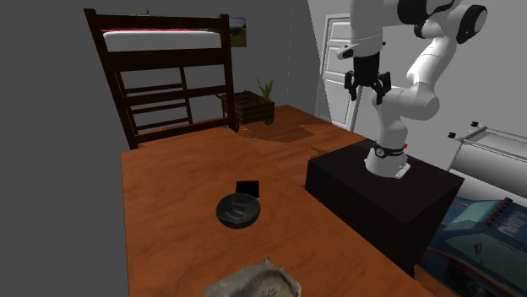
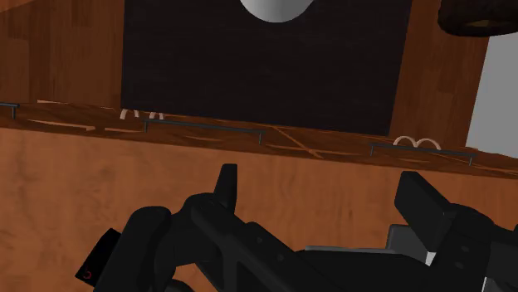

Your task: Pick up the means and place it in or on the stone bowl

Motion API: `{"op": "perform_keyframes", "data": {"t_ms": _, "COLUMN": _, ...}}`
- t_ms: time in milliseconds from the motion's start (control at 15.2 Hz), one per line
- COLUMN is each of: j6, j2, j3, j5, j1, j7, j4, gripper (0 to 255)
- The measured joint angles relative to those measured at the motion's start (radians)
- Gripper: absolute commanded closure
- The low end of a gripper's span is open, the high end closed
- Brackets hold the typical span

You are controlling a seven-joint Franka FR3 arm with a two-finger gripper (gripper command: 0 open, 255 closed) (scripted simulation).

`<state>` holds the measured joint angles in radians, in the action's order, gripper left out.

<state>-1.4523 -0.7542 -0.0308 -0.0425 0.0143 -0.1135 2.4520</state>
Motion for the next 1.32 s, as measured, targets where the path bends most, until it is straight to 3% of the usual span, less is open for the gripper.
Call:
{"op": "perform_keyframes", "data": {"t_ms": 198, "j6": -0.04, "j2": 0.034, "j3": 0.004, "j5": -0.012, "j1": 0.01, "j7": 0.032, "j4": 0.004, "gripper": 0}}
{"op": "perform_keyframes", "data": {"t_ms": 660, "j6": -0.287, "j2": 0.245, "j3": 0.014, "j5": -0.069, "j1": 0.066, "j7": 0.193, "j4": 0.02, "gripper": 0}}
{"op": "perform_keyframes", "data": {"t_ms": 1320, "j6": -0.583, "j2": 0.593, "j3": -0.001, "j5": -0.153, "j1": 0.127, "j7": 0.402, "j4": -0.076, "gripper": 0}}
